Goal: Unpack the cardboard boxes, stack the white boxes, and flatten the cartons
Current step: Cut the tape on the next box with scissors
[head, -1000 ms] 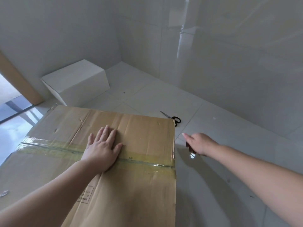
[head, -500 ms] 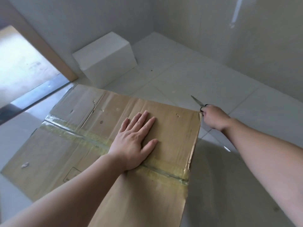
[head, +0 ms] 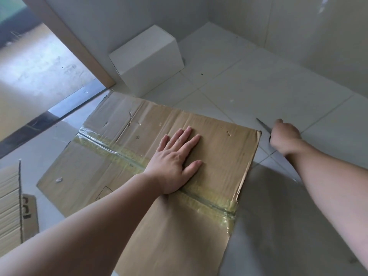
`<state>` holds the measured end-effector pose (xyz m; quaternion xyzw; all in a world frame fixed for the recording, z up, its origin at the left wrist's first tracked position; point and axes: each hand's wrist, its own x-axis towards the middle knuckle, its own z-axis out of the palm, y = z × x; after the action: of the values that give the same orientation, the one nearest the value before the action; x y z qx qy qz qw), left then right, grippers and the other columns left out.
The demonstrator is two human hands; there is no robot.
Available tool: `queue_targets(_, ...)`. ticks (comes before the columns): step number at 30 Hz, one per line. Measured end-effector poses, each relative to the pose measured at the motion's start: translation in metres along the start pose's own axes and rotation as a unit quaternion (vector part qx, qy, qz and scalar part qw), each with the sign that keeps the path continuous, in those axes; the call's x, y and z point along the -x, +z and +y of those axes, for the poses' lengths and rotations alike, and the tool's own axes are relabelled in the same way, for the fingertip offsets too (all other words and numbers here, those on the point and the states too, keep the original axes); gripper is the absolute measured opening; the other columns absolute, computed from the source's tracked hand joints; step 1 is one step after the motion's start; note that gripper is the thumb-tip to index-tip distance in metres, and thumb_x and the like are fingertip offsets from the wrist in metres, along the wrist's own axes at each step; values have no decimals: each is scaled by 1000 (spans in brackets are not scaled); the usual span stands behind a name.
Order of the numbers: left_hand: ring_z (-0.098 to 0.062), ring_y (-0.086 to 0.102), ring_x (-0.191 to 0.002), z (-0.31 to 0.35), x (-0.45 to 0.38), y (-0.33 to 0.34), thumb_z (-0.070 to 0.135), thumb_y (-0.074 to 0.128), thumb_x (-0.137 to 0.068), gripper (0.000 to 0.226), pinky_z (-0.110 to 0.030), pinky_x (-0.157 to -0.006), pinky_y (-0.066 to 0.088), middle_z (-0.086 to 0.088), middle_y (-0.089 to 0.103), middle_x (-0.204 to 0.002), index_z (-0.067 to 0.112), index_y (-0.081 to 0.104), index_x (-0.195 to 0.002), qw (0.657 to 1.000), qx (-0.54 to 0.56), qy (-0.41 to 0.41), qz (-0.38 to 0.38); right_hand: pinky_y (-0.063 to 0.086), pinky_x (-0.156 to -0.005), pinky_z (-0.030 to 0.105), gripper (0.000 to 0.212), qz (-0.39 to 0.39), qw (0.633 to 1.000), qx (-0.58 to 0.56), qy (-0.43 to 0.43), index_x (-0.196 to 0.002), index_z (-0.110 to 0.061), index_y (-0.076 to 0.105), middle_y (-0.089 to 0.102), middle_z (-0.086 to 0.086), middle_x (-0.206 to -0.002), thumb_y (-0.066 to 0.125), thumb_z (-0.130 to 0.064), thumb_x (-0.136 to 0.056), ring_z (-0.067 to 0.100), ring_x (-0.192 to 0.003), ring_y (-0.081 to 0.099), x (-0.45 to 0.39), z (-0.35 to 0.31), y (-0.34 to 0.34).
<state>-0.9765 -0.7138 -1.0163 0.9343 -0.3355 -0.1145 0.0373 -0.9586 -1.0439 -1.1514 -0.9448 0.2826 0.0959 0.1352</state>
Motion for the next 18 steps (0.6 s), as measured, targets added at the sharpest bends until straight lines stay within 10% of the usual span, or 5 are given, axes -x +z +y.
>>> queue_targets(8, -5, -6, -144, 5, -8, -22, 66, 27, -89, 67, -35, -118, -3, 11, 0, -159, 37, 15, -148, 999, -27, -9, -35, 40, -65, 26, 4, -79, 997, 24, -5, -74, -10, 51, 65, 17, -92, 52, -9, -77, 29, -78, 57, 65, 47, -26)
queue_targets(18, -18, 26, -138, 19, -8, -39, 53, 38, -94, 60, -35, -114, 15, 3, 26, -152, 20, 31, -144, 996, -65, 65, -14, 39, -63, 26, 15, -87, 991, -36, -97, -95, -20, 63, 65, 4, -90, 58, -21, -80, 25, -86, 60, 235, 76, -91)
